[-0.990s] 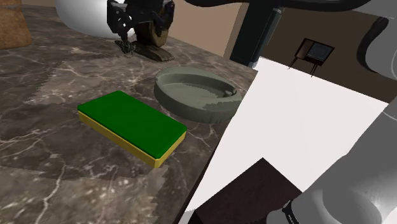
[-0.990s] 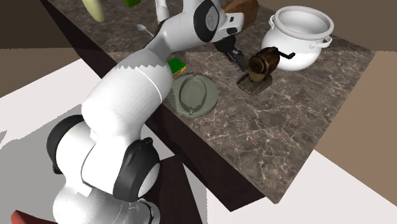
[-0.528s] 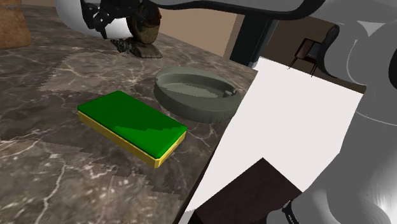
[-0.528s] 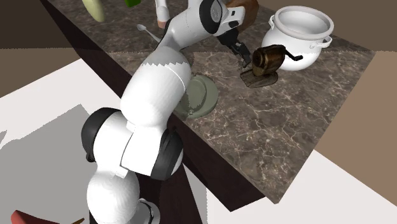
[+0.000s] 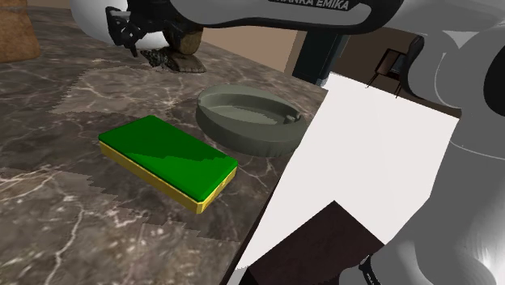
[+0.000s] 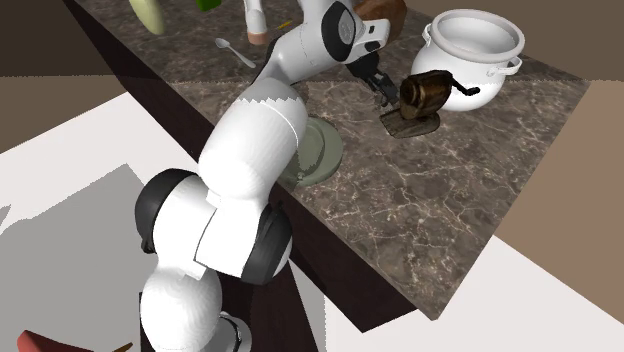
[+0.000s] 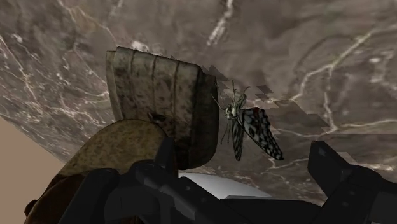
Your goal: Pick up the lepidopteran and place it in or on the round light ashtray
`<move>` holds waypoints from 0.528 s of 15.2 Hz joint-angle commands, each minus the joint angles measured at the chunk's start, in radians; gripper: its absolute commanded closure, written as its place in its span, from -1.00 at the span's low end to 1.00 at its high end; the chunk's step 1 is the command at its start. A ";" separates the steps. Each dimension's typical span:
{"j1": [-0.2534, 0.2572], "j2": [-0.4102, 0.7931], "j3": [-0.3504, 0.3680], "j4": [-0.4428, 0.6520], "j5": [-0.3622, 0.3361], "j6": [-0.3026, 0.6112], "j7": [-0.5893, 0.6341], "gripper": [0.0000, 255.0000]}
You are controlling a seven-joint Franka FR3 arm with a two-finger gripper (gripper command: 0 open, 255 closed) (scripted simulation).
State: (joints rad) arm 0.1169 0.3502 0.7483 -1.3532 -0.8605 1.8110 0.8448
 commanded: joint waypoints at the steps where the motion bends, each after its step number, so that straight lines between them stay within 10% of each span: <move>1: 0.000 0.001 -0.001 0.000 -0.001 0.000 0.000 -1.00; 3: 0.000 0.001 -0.001 0.000 -0.001 0.000 0.000 -1.00; 4: -0.001 0.001 -0.001 0.000 -0.001 0.000 0.000 1.00; 8: 0.000 0.002 -0.001 0.001 -0.001 -0.001 0.000 1.00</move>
State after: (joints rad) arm 0.1177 0.3516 0.7478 -1.3500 -0.8623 1.8107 0.8450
